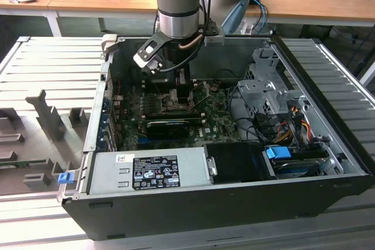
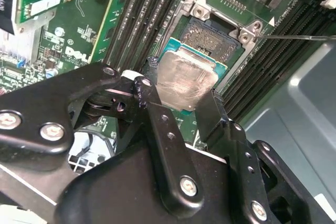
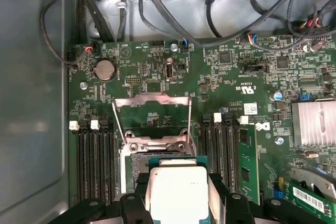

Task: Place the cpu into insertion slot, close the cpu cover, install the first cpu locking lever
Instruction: 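Place the cpu into insertion slot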

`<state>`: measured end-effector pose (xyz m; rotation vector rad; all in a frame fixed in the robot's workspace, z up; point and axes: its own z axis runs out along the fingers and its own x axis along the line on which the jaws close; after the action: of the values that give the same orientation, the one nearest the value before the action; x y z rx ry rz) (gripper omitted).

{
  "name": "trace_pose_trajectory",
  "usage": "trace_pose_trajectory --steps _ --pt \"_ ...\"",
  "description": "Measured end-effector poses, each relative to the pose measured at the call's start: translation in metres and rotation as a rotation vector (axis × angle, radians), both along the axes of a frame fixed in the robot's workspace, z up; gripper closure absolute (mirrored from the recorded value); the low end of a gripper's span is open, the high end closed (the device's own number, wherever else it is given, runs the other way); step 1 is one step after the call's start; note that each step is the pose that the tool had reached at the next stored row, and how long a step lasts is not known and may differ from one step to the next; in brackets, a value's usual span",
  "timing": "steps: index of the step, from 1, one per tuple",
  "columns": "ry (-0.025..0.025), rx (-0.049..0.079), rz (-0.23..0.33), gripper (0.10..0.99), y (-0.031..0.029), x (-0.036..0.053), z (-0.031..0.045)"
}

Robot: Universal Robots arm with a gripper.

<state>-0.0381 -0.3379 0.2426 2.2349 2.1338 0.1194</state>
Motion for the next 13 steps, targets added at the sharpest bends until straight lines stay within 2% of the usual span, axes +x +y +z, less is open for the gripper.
trace_pose_trajectory --steps 4,9,13 --pt "-0.0002 0.0 0.0 0.557 0.0 0.0 -0.0038" --pt "-0.0001 0.0 0.0 0.557 0.0027 -0.0015 -0.0164" --pt "-0.0002 0.003 0.005 0.557 0.0039 -0.005 -0.0199"
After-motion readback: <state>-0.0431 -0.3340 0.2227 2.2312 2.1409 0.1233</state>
